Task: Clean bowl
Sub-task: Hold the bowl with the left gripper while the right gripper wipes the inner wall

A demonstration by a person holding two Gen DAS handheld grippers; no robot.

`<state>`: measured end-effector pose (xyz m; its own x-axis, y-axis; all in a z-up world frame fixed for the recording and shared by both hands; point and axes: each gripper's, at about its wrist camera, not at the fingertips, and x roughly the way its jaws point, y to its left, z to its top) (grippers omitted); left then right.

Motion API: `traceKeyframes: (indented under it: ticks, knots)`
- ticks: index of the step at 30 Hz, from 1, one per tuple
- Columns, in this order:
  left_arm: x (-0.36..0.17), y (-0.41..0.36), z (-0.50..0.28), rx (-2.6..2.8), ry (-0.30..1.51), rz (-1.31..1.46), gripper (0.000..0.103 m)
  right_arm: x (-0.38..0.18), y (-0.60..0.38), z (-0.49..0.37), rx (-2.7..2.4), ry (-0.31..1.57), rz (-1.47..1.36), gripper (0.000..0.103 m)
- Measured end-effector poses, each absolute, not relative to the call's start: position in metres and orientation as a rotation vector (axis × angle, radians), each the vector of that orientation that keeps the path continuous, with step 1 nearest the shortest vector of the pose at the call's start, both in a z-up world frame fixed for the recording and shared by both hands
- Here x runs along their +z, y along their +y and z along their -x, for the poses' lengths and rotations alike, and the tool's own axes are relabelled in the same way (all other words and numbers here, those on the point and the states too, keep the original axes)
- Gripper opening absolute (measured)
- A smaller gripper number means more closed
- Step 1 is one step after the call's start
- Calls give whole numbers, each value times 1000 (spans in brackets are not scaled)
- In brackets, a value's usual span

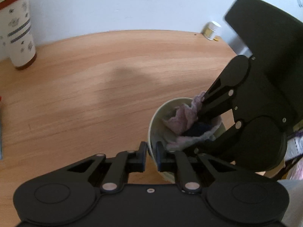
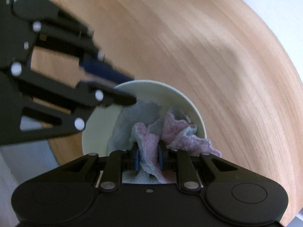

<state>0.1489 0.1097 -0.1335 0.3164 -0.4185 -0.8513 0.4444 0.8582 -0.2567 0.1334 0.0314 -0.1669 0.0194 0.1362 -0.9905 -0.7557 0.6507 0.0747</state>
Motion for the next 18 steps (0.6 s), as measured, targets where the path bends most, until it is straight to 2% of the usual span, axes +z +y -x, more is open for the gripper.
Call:
traceKeyframes:
  ticks: [5, 8, 11, 15, 18]
  knots:
    - [-132, 122, -160, -542, 1143, 94, 12, -158, 20, -144, 679, 1346, 421, 21]
    - [-129, 134, -159, -553, 1140, 197, 20, -145, 2, -153, 678, 1381, 233, 21]
    - [-126, 138, -156, -558, 1124, 202, 21, -135, -16, -159, 711, 1425, 45, 21]
    - [-133, 137, -157, -498, 1141, 176, 12, -146, -15, -156, 793, 1465, 6, 21]
    - [-135, 134, -156, -487, 1135, 149, 10, -152, -3, -149, 855, 1463, 66, 21]
